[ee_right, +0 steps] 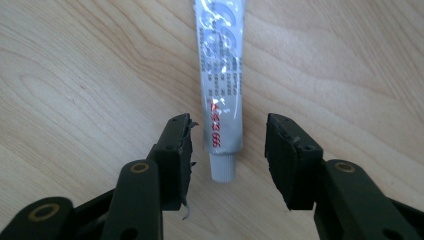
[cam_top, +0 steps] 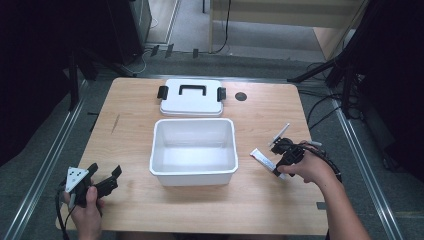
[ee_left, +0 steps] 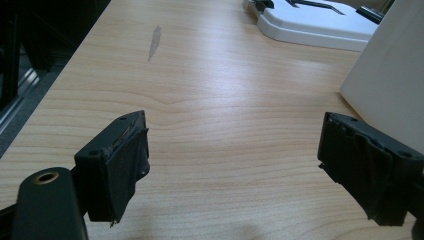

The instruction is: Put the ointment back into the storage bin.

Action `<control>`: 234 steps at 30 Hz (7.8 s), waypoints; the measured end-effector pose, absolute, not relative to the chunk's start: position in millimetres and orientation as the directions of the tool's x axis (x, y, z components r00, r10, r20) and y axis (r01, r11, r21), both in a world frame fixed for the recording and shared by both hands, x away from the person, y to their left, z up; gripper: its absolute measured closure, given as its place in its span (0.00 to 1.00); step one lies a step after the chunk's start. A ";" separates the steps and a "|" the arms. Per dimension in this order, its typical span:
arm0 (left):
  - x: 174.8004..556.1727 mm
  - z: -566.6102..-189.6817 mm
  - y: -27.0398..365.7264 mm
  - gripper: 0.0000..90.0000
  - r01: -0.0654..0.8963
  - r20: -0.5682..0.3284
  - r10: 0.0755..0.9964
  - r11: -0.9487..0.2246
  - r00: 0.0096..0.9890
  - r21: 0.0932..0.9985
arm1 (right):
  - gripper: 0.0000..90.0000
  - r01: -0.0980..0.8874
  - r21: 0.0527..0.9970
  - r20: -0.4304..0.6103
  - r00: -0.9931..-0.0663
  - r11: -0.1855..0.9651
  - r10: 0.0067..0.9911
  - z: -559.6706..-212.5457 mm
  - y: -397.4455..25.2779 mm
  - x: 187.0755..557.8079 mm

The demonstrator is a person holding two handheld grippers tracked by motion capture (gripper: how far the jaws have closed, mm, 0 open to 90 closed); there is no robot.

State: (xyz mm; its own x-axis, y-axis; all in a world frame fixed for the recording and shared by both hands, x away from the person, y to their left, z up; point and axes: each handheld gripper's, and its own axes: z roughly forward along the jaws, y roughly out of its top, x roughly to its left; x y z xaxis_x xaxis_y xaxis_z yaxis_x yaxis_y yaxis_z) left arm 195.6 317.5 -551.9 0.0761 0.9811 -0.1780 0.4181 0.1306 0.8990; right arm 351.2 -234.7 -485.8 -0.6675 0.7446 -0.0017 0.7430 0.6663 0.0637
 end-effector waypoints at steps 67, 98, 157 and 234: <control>196.4 -552.1 318.0 0.15 0.420 -0.187 0.979 0.139 0.075 0.897 | 0.80 0.807 0.134 0.072 -0.587 0.576 0.806 -444.0 -210.2 372.8; 196.6 -552.0 317.9 0.15 0.421 -0.183 0.980 0.135 0.077 0.897 | 0.81 0.808 0.157 0.137 -0.587 0.568 0.798 -393.7 -178.9 379.6; 197.8 -552.4 320.2 0.15 0.424 -0.211 0.975 0.161 0.074 0.891 | 0.80 0.719 0.148 0.162 -0.694 0.678 0.701 -389.5 -58.7 387.8; 198.4 -552.3 319.9 0.15 0.432 -0.210 0.975 0.157 0.076 0.888 | 0.06 0.595 0.372 -0.044 -0.755 0.712 0.654 -365.6 -100.8 360.4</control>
State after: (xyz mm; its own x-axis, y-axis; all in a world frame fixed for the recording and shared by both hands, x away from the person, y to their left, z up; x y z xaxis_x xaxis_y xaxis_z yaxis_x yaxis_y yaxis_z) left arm 198.4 319.9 -552.3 0.0761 0.9748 -0.2097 0.4320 0.1573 0.8880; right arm 360.4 -100.8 -365.6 -0.7549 0.6544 -0.0440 0.5955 0.7120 0.3720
